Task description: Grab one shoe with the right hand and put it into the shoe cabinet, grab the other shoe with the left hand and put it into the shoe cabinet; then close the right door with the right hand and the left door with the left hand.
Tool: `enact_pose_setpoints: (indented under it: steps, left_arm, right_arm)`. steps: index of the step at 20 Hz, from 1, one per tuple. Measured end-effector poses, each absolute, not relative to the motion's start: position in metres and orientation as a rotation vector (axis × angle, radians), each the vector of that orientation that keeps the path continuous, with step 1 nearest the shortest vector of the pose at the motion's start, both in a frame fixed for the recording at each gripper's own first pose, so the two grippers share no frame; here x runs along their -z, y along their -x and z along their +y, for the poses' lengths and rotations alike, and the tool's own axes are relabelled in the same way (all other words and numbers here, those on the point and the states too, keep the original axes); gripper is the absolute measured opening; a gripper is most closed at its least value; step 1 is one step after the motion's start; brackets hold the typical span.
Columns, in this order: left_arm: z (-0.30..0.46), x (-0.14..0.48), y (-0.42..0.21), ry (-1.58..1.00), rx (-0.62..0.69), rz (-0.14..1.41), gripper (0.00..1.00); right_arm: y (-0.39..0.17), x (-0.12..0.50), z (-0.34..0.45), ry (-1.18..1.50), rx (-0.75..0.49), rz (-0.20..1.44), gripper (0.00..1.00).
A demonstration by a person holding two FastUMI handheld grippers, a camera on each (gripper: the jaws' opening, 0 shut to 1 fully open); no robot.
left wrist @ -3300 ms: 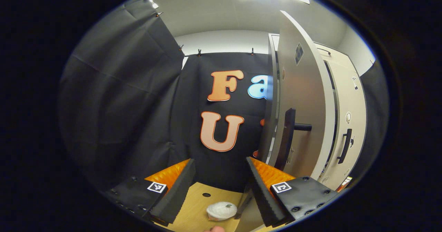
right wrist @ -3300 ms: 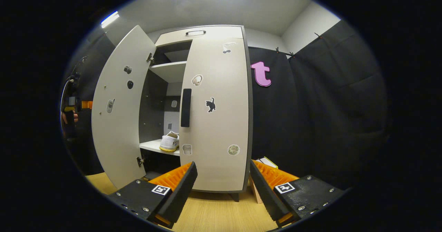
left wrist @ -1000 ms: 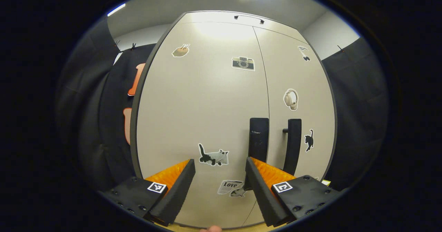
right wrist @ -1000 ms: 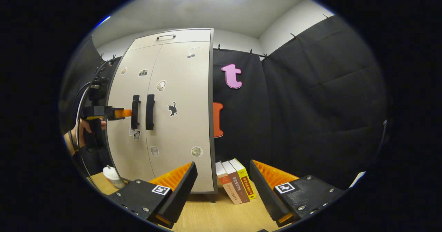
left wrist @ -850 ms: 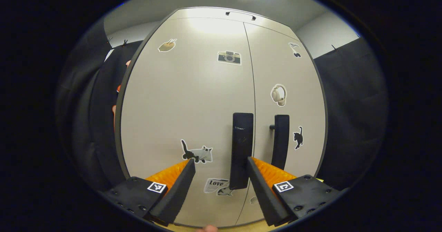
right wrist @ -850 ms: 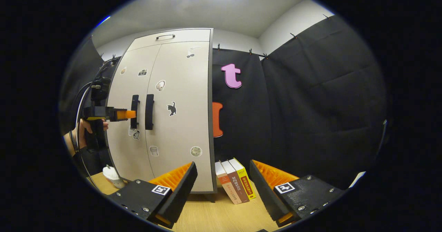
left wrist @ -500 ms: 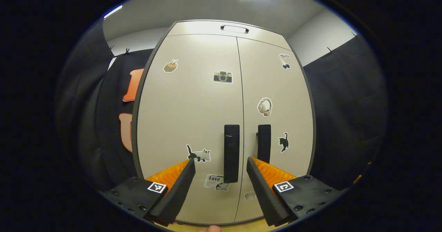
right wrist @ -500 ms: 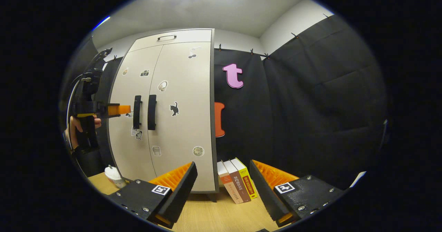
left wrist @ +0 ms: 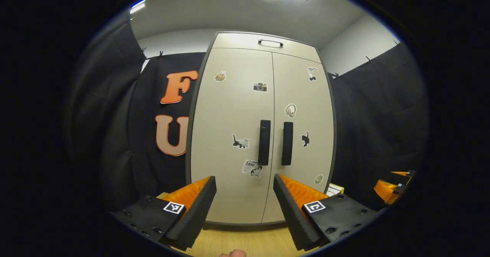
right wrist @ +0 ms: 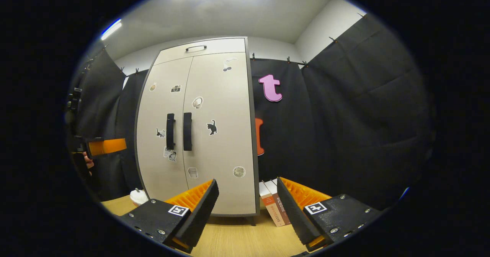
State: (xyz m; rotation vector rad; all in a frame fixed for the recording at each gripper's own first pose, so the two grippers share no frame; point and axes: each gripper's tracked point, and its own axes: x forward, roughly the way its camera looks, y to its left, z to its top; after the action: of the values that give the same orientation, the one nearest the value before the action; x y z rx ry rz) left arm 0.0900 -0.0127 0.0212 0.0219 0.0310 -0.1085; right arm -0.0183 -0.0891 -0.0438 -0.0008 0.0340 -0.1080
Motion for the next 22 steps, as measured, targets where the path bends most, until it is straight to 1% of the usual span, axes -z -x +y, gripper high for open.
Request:
enact_pose_setpoints:
  steps: [1, 2, 3, 5, 9, 16, 22]
  left_arm:
    - [-0.007, -0.015, -0.081, -0.028, 0.094, 0.033, 0.97]
    - [-0.001, -0.01, -0.072, -0.032, 0.079, 0.04, 0.97]
    - [0.003, -0.005, -0.065, -0.03, 0.072, 0.05, 0.97]
    - [0.007, 0.002, -0.049, -0.021, 0.066, 0.063, 0.98]
    - [0.017, 0.002, -0.027, -0.007, 0.028, 0.039, 0.98]
    - [0.014, -0.013, -0.016, -0.023, 0.039, 0.014, 0.96]
    - [0.012, -0.012, -0.014, -0.006, 0.04, 0.019, 0.96]
  right_arm:
    - [0.019, 0.045, -0.087, 0.006, 0.104, 0.036, 0.94]
    - [0.02, 0.045, -0.085, 0.009, 0.098, 0.04, 0.9]
    - [0.022, 0.045, -0.082, 0.008, 0.091, 0.041, 0.94]
    - [0.025, 0.044, -0.077, 0.007, 0.08, 0.042, 0.94]
    - [0.032, 0.041, -0.069, 0.016, 0.066, 0.026, 0.94]
    - [0.039, 0.039, -0.06, -0.01, 0.058, 0.013, 0.94]
    - [0.043, 0.039, -0.058, -0.008, 0.047, 0.014, 0.94]
